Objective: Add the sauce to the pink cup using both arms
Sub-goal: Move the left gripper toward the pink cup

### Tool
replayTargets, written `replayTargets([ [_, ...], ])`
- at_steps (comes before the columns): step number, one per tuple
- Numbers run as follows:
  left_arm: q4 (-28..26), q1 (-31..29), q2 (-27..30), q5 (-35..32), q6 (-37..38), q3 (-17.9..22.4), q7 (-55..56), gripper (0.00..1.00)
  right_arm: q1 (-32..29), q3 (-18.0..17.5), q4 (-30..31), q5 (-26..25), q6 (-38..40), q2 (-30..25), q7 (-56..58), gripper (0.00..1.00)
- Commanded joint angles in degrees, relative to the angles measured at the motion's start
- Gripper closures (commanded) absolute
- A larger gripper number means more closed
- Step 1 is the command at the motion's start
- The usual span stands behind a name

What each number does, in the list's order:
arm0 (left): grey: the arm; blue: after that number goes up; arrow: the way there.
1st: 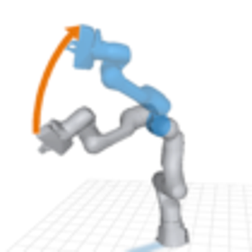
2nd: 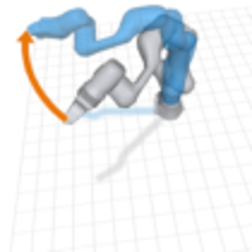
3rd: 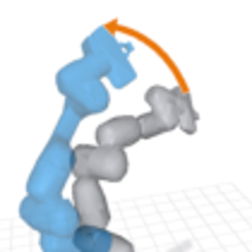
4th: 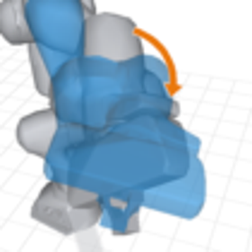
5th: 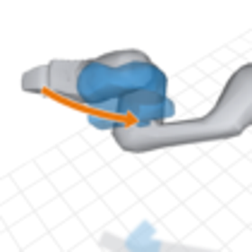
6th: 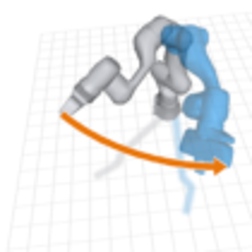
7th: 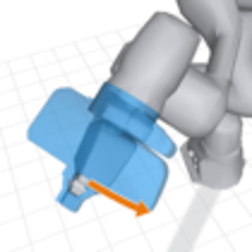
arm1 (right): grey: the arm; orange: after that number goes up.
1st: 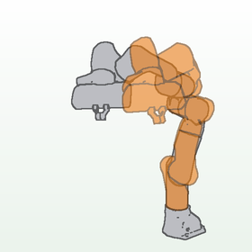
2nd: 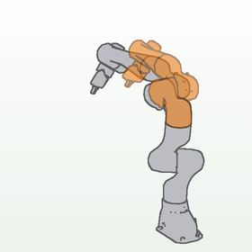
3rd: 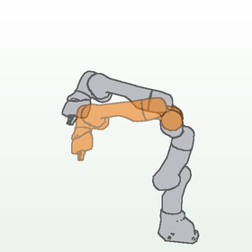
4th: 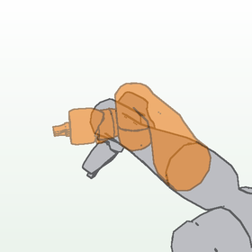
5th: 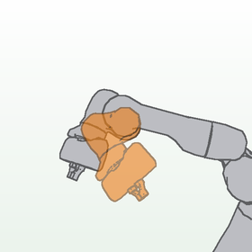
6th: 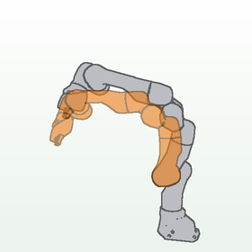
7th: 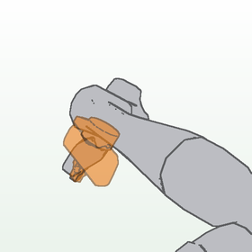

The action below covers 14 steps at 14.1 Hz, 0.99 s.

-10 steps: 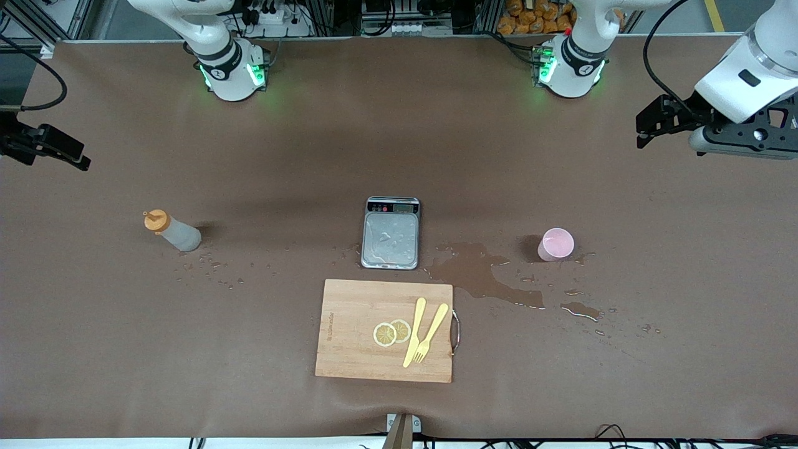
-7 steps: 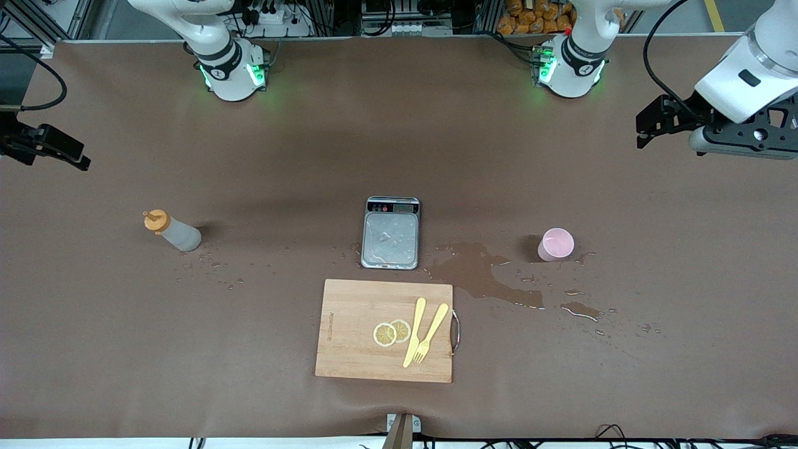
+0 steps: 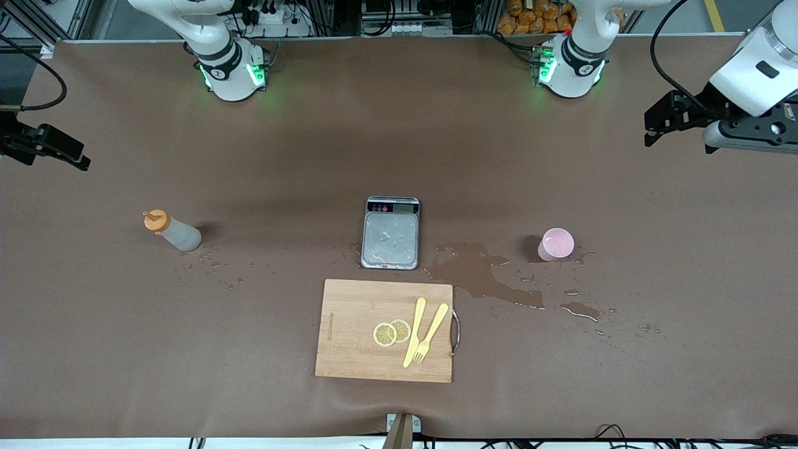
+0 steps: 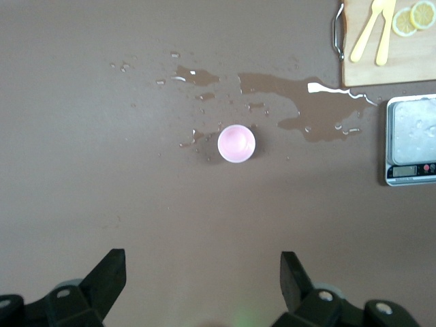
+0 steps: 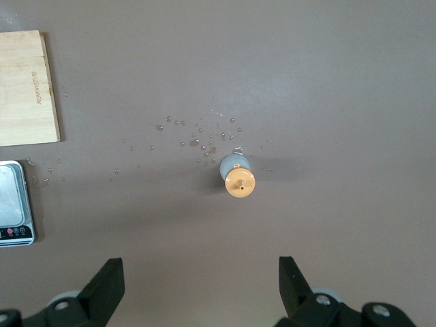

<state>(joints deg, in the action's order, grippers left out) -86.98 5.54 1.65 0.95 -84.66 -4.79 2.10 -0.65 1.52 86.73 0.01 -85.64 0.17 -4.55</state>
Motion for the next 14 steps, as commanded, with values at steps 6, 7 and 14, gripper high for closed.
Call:
replayTargets([
  [6,-9.6,-1.5,-0.16,4.24,5.2,-0.57,-0.52,0.0,-0.58,-0.38,1.6,-0.63,-1.72,-0.97,0.33,0.0],
  [7,-11.27,-1.41,0.02,4.24,5.21,-0.66,-0.61,0.0,-0.66,-0.29,1.6,-0.71,-1.72,-0.96,0.33,0.0],
  [14,-20.06,-1.5,1.42,3.27,3.46,-3.47,-0.61,0.0,-4.17,-0.2,1.68,-0.1,-1.9,0.88,0.33,0.0],
])
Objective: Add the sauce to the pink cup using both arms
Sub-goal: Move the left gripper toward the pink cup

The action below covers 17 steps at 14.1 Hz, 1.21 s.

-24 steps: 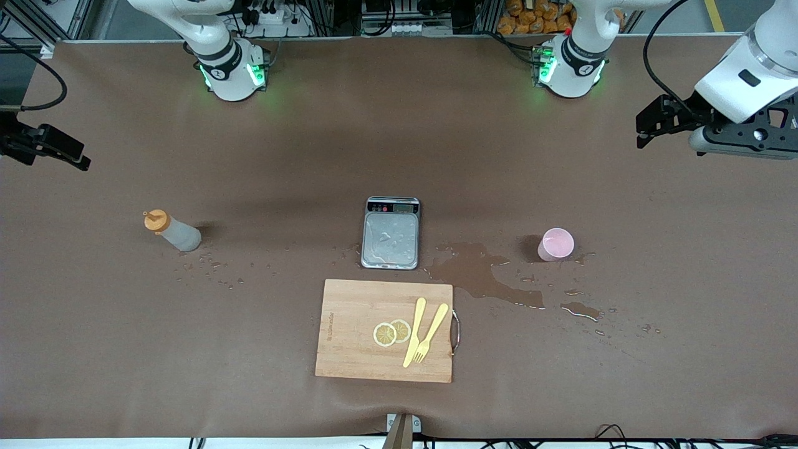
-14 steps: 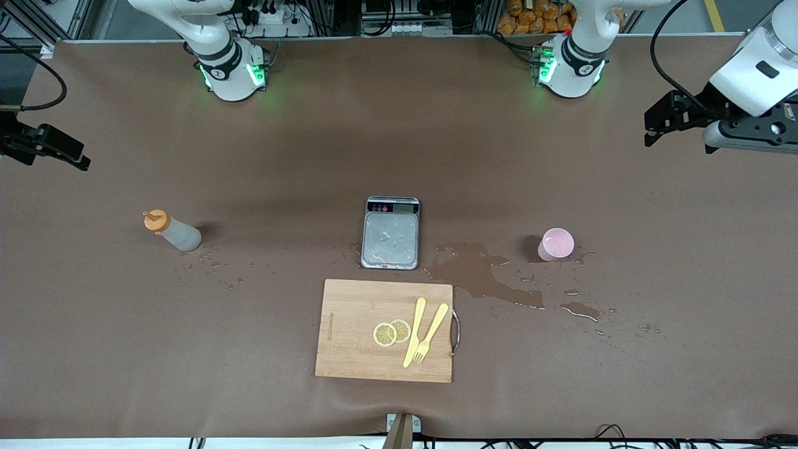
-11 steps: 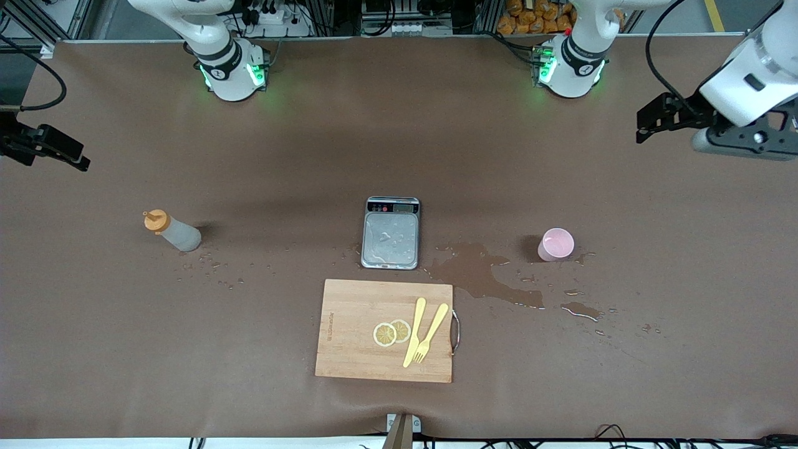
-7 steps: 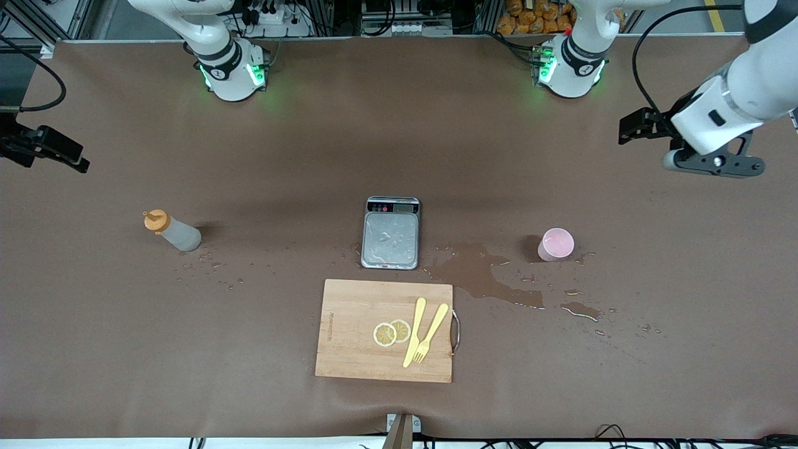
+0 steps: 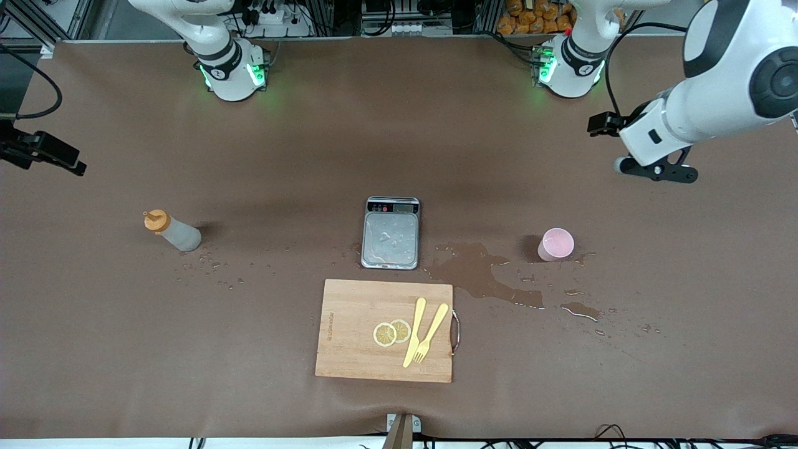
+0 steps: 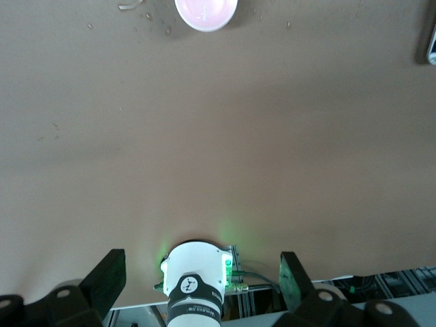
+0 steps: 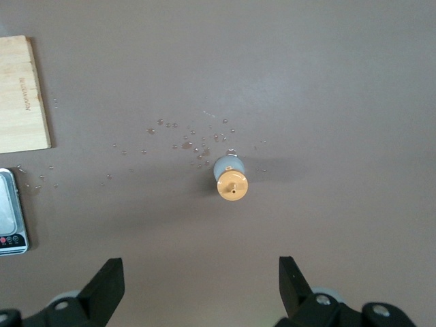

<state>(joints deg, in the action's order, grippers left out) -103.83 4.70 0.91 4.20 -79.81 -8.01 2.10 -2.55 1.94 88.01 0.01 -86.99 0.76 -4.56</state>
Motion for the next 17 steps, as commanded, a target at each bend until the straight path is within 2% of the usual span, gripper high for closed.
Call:
replayTargets([
  [1,-4.44,-0.31,2.25,0.02,-2.36,-0.42,-0.52,0.0,-3.24,-0.63,0.4,0.25,-0.46,0.91,0.34,0.0],
  [3,-5.41,-0.65,2.08,-0.07,-3.6,-2.35,0.18,0.0,-4.74,-0.63,0.32,1.13,-0.37,1.96,0.34,0.0],
  [9,-12.17,-1.18,2.25,-3.05,-12.64,-2.53,0.18,0.0,-6.85,-0.54,-0.21,1.13,-0.46,3.99,-0.45,0.0],
  [13,-15.34,-3.9,1.64,-5.08,-19.4,-2.62,0.1,0.0,-8.17,-0.54,-3.28,0.95,-0.81,8.29,-11.14,0.0],
  [17,-20.44,-6.27,0.59,-5.08,-32.05,-2.71,0.18,0.0,-12.99,-0.54,-2.85,6.91,-0.19,8.82,-19.06,0.0],
])
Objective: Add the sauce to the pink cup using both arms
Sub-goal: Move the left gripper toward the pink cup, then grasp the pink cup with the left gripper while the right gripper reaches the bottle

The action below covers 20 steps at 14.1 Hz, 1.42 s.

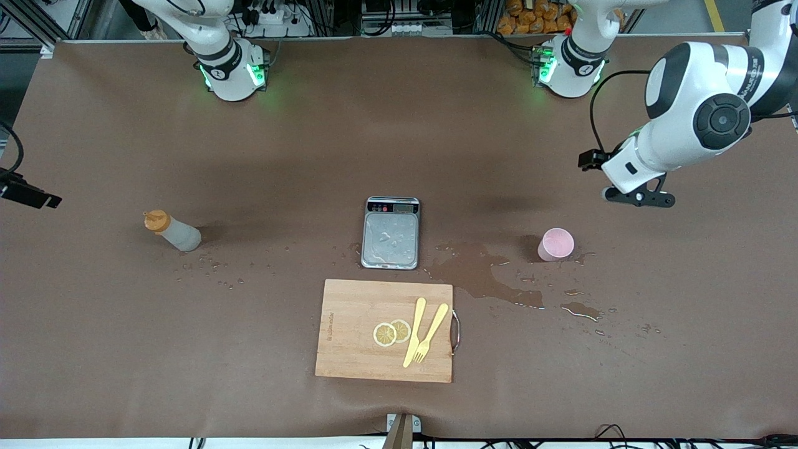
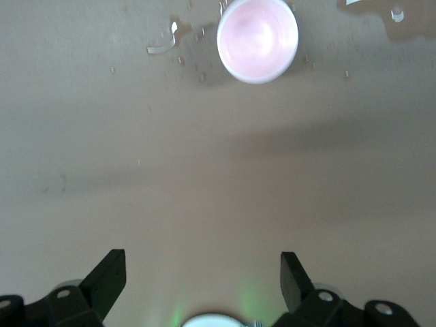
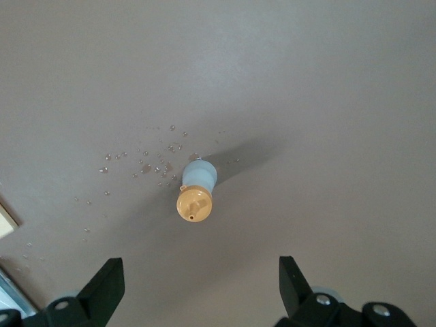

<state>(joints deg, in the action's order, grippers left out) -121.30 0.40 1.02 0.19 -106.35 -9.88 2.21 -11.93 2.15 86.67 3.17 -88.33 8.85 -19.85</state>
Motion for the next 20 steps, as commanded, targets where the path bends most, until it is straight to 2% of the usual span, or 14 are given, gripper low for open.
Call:
replayTargets([
  [1,-3.07,-2.16,-0.48,-0.98,-8.06,-0.75,0.07,0.0,-4.76,-0.66,-1.33,5.16,1.23,0.9,-6.05,0.0],
  [5,-3.24,-3.03,-4.44,-0.98,-16.5,-0.75,0.34,0.0,-6.79,-0.74,-1.24,7.54,4.03,1.52,-13.96,0.0],
  [8,-3.33,-2.95,-7.42,-0.98,-21.07,-0.75,0.42,0.0,-10.38,-0.74,-1.24,14.21,6.84,3.35,-19.08,0.0],
  [15,-2.81,-2.42,-14.89,-0.98,-32.94,-0.84,1.3,0.0,-16.89,-0.74,-1.24,23.71,7.73,10.91,-22.23,0.0],
  [20,-2.54,-1.9,-18.85,-0.19,-39.8,-0.84,3.58,0.0,-22.43,-0.74,-1.16,33.38,11.51,18.46,-22.6,0.0],
])
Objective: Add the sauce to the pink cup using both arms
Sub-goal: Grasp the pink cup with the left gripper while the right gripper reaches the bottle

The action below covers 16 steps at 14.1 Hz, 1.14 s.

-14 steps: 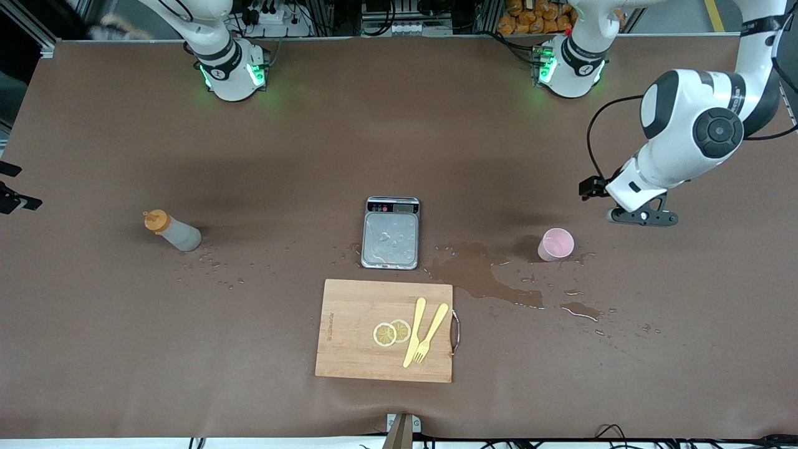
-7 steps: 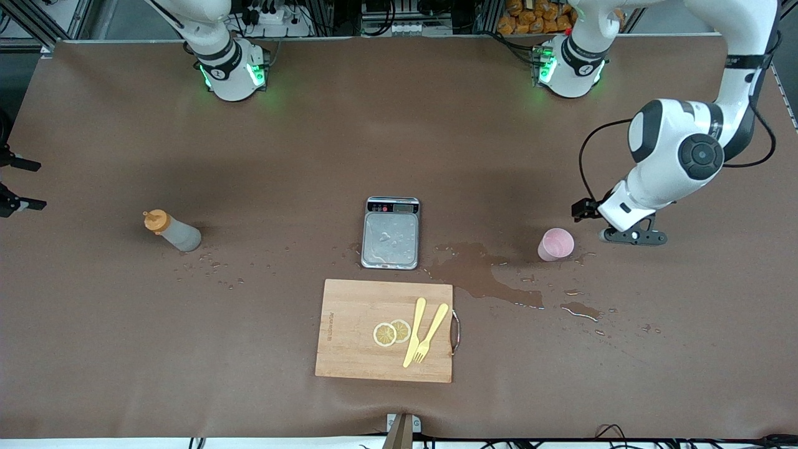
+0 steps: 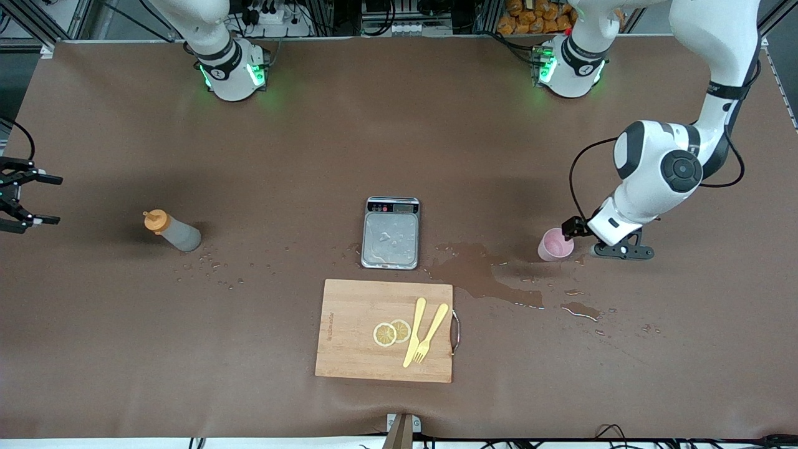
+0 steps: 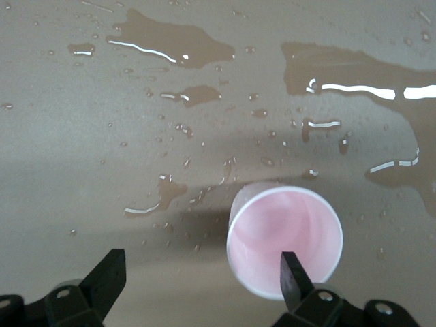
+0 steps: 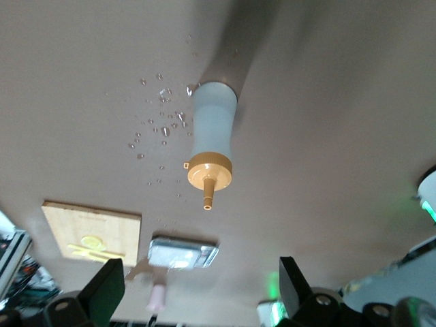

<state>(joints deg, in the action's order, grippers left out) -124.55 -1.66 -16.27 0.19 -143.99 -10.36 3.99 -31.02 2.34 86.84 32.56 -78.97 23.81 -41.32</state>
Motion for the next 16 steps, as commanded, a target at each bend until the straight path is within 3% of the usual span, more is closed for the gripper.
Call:
replayTargets([
  [1,0.8,0.43,-2.1,-0.19,-2.87,-0.37,1.89,0.0,-4.04,-0.94,-1.32,5.04,2.32,5.0,-1.04,0.0],
  [5,0.98,0.69,-4.91,-0.19,-3.93,-0.37,1.9,0.01,-7.47,-1.02,-0.18,10.75,3.29,11.24,-0.08,0.0],
  [7,1.16,0.69,-5.62,-0.1,-3.93,-0.45,2.16,0.69,-8.79,-0.94,0.79,13.74,3.38,13.97,1.06,0.0],
  [8,1.42,0.78,-5.88,-0.1,-3.93,-0.45,2.33,0.97,-8.88,-1.02,0.79,14.19,3.29,15.2,2.02,0.0],
  [16,3.71,2.1,-6.68,-0.19,-3.76,-0.45,7.52,1.0,-9.15,-0.94,0.7,19.2,2.06,26.54,6.24,0.0],
])
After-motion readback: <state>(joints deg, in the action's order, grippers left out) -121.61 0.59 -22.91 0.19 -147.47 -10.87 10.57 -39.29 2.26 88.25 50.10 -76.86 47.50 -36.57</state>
